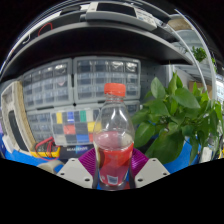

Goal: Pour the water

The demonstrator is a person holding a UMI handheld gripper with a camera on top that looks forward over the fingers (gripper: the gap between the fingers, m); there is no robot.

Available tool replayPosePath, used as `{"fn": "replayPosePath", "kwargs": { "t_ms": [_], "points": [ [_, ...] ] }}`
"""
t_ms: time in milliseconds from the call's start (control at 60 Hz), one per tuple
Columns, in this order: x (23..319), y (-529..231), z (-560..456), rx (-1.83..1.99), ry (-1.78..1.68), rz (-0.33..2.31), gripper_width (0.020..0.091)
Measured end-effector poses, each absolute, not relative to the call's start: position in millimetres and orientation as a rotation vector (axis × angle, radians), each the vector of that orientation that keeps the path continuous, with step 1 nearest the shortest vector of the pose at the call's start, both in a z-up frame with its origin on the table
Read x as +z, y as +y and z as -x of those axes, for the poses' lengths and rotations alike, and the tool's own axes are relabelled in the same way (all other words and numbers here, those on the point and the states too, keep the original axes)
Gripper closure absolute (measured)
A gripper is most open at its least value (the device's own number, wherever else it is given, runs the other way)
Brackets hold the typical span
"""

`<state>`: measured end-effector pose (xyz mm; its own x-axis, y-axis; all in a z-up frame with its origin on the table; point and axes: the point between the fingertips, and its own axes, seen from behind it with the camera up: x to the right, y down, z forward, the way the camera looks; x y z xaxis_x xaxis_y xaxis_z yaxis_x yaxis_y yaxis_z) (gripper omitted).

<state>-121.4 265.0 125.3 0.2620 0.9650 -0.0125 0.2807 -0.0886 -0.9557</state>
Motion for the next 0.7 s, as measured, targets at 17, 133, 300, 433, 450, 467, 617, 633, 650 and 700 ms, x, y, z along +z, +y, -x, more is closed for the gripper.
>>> {"fn": "replayPosePath", "kwargs": {
  "t_ms": [17,133,300,433,450,467,617,633,650,700],
  "points": [
    [121,267,121,0.886,-1.197,1.573,0.0680],
    [89,273,119,0.845,-1.229,1.572,0.0676],
    [92,273,115,0.912,-1.193,1.520,0.0650],
    [91,271,110,0.898,-1.206,1.514,0.0604],
    [91,270,109,0.899,-1.204,1.523,0.0597],
    [90,270,109,0.900,-1.201,1.531,0.0591],
    [84,271,98,0.835,-1.221,1.565,0.0429],
    [82,270,97,0.830,-1.225,1.569,0.0417],
    [80,269,95,0.828,-1.230,1.574,0.0403],
    [76,263,88,0.835,-1.235,1.588,0.0406]
  ]
}}
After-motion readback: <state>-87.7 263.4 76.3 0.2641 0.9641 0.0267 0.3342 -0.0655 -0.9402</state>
